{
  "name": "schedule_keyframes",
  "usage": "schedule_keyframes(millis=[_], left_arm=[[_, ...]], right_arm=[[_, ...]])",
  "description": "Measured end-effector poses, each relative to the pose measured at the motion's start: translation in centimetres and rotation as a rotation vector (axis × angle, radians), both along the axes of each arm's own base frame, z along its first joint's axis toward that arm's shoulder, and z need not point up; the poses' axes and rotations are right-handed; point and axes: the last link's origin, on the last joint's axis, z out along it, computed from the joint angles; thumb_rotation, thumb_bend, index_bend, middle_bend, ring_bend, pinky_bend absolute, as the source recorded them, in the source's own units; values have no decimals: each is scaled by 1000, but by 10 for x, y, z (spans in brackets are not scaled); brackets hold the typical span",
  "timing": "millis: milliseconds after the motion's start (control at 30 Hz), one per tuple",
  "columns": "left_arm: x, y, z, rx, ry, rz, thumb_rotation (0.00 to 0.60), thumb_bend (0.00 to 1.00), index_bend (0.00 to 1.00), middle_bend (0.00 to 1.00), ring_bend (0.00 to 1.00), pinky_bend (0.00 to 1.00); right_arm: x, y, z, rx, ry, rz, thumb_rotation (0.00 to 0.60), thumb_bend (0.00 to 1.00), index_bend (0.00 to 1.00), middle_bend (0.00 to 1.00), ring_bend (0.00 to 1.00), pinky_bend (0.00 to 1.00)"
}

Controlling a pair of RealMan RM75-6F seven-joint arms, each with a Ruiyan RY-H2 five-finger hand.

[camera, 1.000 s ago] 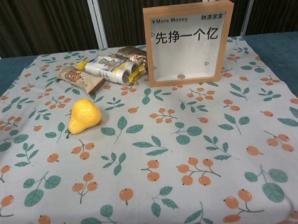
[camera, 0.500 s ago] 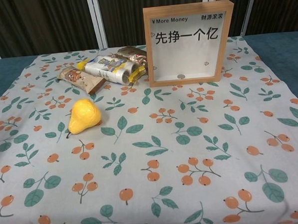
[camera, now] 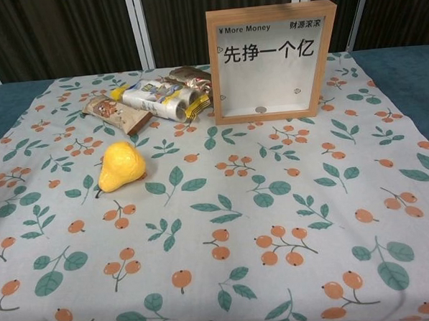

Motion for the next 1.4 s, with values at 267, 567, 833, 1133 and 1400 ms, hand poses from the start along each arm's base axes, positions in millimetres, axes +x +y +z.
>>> schedule_keyframes(millis=[267, 567, 833, 1133, 1400], left_arm=[[-1, 1, -1, -6, 3, 2, 600, 410, 0, 0, 0, 0], [0, 2, 2, -3, 7, 2, 600, 410, 0, 0, 0, 0], [0, 3, 4, -3, 12, 7, 600, 410, 0, 0, 0, 0], [-1, 4, 2, -8, 13, 15, 600, 409, 0, 0, 0, 0], [-2, 4, 2, -4, 10, 17, 600, 410, 0, 0, 0, 0]], right_arm=[[-2, -11, -1, 15, 11, -32, 600, 541, 777, 135, 0, 0], [-6, -23, -4, 14, 22, -69, 600, 542, 777, 135, 0, 0], [-3, -30, -11, 18, 17, -80, 600, 542, 777, 135, 0, 0], [-5, -34, -12, 24, 28, -90, 600, 543, 778, 135, 0, 0], [-5, -34, -17, 38, 35, -93, 600, 544, 777, 135, 0, 0]])
